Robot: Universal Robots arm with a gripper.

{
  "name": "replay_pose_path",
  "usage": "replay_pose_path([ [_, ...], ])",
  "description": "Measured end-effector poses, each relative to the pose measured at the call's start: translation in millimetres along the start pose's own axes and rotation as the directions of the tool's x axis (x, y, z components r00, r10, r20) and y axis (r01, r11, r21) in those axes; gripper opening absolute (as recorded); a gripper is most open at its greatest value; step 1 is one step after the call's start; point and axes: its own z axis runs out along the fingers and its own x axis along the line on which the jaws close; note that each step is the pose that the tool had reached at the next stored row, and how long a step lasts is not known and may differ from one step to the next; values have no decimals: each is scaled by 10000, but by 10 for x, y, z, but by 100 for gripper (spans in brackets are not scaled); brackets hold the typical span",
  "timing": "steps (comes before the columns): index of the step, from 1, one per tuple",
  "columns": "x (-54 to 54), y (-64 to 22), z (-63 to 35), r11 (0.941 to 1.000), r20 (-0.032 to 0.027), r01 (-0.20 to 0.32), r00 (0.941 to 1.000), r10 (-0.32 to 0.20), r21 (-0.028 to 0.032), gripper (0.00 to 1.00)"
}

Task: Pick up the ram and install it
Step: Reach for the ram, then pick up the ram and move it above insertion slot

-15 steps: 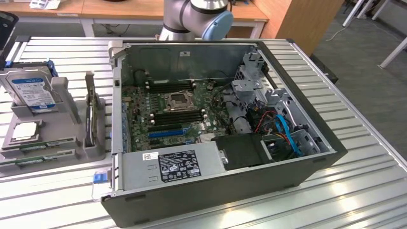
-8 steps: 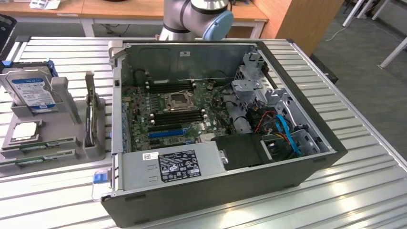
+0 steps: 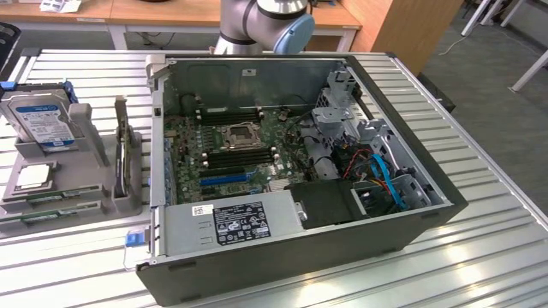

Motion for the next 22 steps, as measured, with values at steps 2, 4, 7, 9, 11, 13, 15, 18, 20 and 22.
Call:
replay_pose_path([
  [2,0,-1,0,10000,0,0,10000,0,0,10],
  [4,0,-7,0,10000,-1,1,10000,-1,0,10],
  [7,-2,-23,-1,10000,0,1,10000,-1,0,10],
  [9,-3,-37,-1,10000,0,0,10000,0,0,10],
  [11,-4,-50,-2,10000,0,0,10000,0,0,10],
  [13,-4,-53,-2,10000,0,-2,10000,2,0,10],
  [15,-4,-53,-2,10000,0,-2,10000,2,-1,10],
  [18,-4,-54,-2,10000,0,0,10000,0,0,10],
  [20,-4,-54,-2,10000,0,0,10000,0,0,10],
  [22,-4,-54,-2,10000,0,0,10000,0,0,10],
])
